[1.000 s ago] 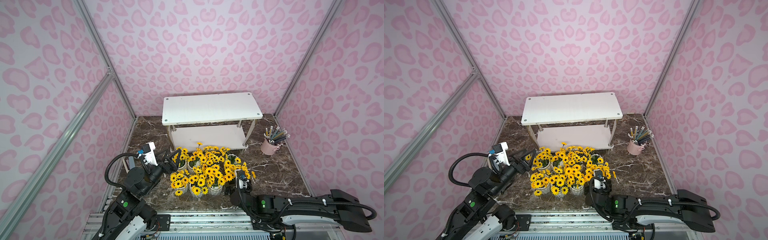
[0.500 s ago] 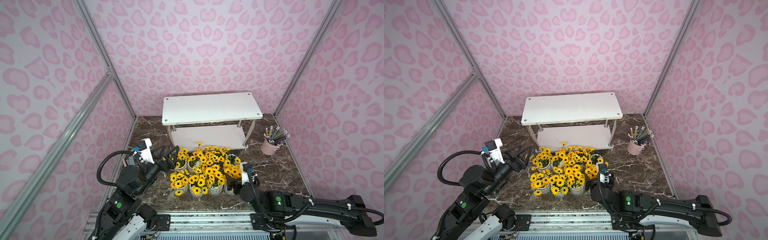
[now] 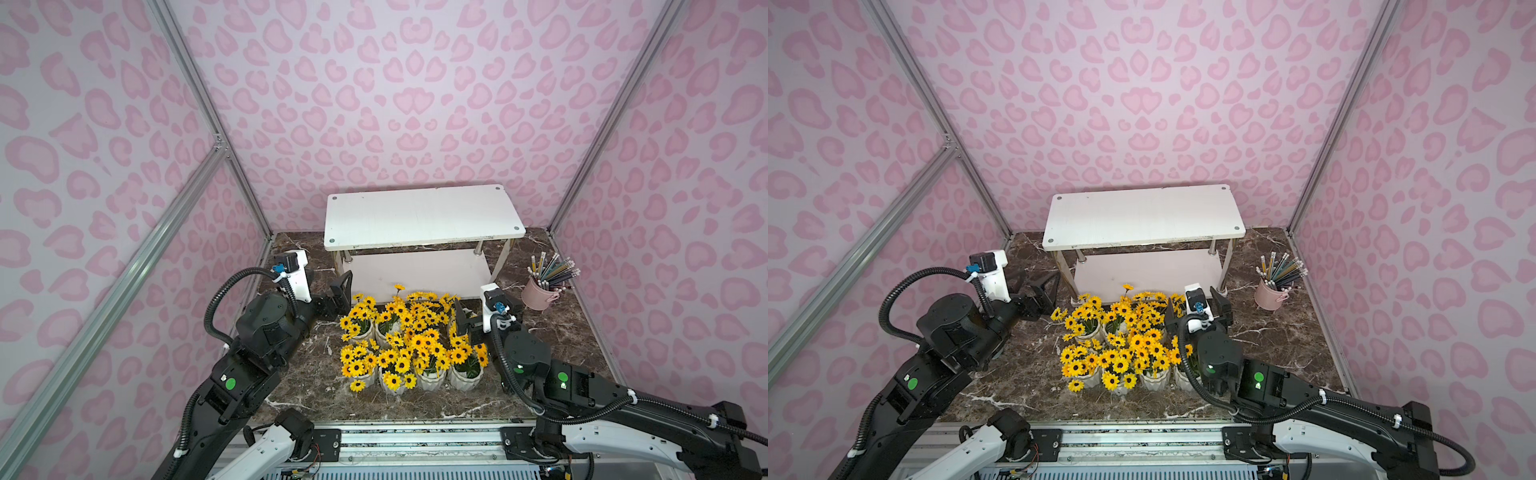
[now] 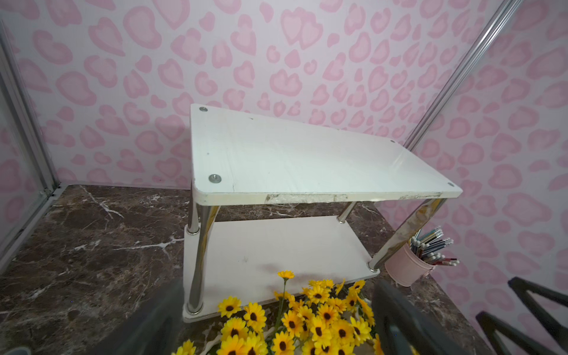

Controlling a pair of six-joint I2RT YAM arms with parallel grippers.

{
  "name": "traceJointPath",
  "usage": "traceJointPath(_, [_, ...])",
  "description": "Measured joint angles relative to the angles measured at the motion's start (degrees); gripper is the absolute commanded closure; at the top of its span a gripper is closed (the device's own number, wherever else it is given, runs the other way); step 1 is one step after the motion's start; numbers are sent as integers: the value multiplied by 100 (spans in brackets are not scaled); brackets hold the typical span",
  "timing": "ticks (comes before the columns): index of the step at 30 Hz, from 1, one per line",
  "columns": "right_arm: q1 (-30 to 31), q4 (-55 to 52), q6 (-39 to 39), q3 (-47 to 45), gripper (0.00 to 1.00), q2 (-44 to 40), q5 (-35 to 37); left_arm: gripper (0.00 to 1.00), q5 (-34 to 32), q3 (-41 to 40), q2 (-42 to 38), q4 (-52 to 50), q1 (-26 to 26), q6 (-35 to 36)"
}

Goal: Take the sunflower pots off the shelves
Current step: Reset both arms

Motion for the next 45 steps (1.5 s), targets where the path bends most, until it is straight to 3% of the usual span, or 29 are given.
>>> traceJointPath(5, [-2033, -9, 455, 46, 2, -507, -1541, 3, -125, -413, -7, 358, 52, 501])
traceJointPath(8, [-3189, 37, 710, -83, 2, -638, -2422, 3, -66, -525, 140, 636, 341, 667])
traceJointPath(11, [-4190, 52, 1016, -330, 2, -612, -3292, 3, 254, -745, 269, 1005, 933, 776])
traceJointPath(14, [-4809, 247, 1405, -927, 2, -664, -3875, 3, 605, -1108, 302, 1458, 1744, 772])
traceJointPath(18, [-5029, 715, 1523, -1637, 2, -695, -4207, 3, 1128, -1853, 367, 2258, 2750, 603])
traceJointPath(23, [-5084, 1239, 1353, -2037, 2, -619, -4011, 3, 1467, -2671, 544, 3130, 3392, 516])
traceJointPath(28, [-5086, 1696, 1270, -2350, 2, -518, -3985, 3, 1246, -3215, 820, 4468, 3456, 575])
traceJointPath(34, [-5235, 2522, 933, -2988, 2, -267, -4113, 3, 870, -3803, 2037, 6146, 3464, 632])
traceJointPath(45, [-5960, 4760, 199, -3921, 2, 1233, -4806, 3, 890, -3982, 3615, 8286, 3338, 1296])
